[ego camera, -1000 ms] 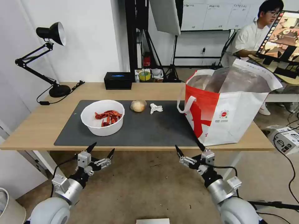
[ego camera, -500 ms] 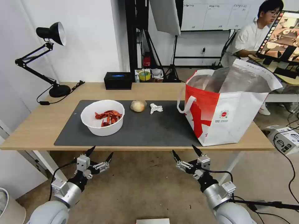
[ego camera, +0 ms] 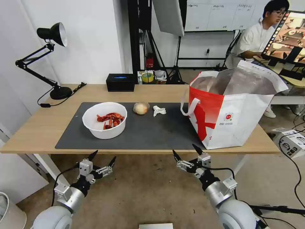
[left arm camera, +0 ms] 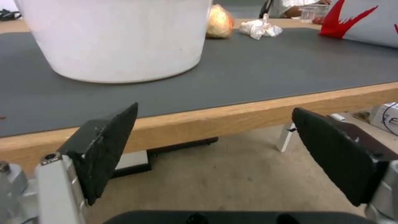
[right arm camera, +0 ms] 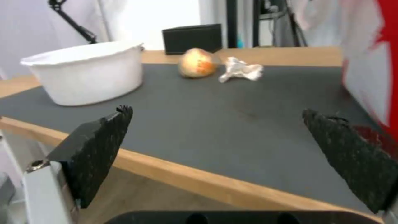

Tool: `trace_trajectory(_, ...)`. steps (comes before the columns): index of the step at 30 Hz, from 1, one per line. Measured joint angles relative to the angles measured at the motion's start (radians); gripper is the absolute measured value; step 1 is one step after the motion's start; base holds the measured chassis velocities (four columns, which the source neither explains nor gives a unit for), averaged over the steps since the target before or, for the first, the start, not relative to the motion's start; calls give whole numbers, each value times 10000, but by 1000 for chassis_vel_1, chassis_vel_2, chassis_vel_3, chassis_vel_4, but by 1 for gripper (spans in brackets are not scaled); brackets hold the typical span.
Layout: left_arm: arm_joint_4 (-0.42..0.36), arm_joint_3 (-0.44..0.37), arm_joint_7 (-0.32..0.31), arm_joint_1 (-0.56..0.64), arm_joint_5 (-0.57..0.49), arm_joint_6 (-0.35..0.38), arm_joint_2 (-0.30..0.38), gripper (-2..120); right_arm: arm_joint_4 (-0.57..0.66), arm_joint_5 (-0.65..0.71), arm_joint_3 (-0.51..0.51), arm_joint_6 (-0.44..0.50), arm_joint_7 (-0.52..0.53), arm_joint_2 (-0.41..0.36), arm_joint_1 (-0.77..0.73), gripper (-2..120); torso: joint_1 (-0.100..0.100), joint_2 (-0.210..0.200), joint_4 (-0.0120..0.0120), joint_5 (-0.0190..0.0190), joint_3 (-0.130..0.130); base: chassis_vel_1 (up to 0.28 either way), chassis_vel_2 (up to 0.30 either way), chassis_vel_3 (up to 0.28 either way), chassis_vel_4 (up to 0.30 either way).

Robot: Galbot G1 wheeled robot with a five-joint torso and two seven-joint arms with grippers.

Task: Pick up the trash from the table and place it into the takeout bag.

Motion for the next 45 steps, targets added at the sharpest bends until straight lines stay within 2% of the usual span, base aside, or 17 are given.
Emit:
trace_trajectory(7, -77, 42, -13, 8, 119, 1, -78, 100, -167, 664, -1198, -525, 104, -253, 1777, 100, -1, 0, -2, 0, 0, 0, 0, 0, 0)
trace_trajectory(10, -205, -20, -40, 103, 138, 28, -104, 100, -565, 1006, -2138, -873, 455, -164, 3389, 100, 1, 0, 1, 0, 1, 0, 0, 0, 0)
trace_trajectory(15, -322, -141, -59, 251, 214, 51, -137, 100, -971, 1216, -2942, -1316, 961, 34, 4696, 100, 2, 0, 1, -1, 1, 0, 0, 0, 0)
trace_trajectory(17, -369, -230, -65, 384, 280, 66, -210, 100, -1375, 1394, -3613, -1917, 1464, 338, 5714, 100, 2, 0, 0, -1, 0, 0, 0, 0, 0)
trace_trajectory(22, -393, -263, -66, 503, 370, 70, -316, 100, -1884, 1638, -4312, -2676, 2122, 871, 6881, 100, 2, -1, 1, -1, 0, 0, 0, 0, 0)
trace_trajectory(25, -411, -279, -67, 579, 418, 69, -403, 100, -2414, 1721, -4838, -3271, 2993, 1505, 7715, 100, 2, 0, 2, -3, 0, 0, 0, 0, 0)
trace_trajectory(32, -464, -346, -71, 715, 462, 70, -434, 100, -3695, 1924, -5139, -3759, 4222, 2559, 8544, 100, 2, 0, 0, -1, 0, 0, 0, 0, 0)
trace_trajectory(45, -524, -457, -73, 812, 501, 64, -533, 100, -6230, 2150, -5099, -4179, 4832, 3662, 9858, 100, 2, 0, 0, -2, 0, 0, 0, 0, 0)
